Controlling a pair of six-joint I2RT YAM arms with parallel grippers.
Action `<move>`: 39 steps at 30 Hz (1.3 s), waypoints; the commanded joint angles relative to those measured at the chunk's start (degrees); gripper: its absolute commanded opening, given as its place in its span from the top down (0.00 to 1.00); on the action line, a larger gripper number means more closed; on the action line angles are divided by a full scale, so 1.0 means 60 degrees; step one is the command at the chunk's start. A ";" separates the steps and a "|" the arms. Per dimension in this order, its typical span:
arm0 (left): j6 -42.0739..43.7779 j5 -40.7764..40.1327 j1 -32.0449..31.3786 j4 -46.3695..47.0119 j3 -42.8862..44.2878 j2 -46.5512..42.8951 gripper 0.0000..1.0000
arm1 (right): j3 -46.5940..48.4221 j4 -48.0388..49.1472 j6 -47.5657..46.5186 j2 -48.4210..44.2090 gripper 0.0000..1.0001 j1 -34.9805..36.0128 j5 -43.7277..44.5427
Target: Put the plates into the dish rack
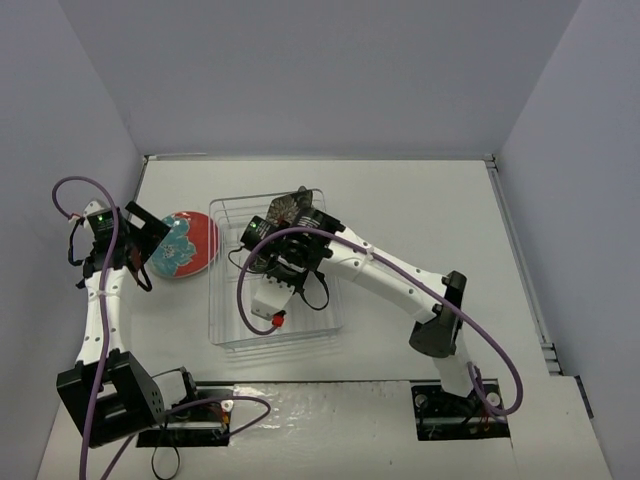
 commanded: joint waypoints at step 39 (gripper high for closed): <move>-0.0136 0.5829 -0.2190 0.4768 0.0132 -0.0202 0.03 | -0.4892 0.8898 -0.1333 -0.4399 1.00 0.0200 0.1896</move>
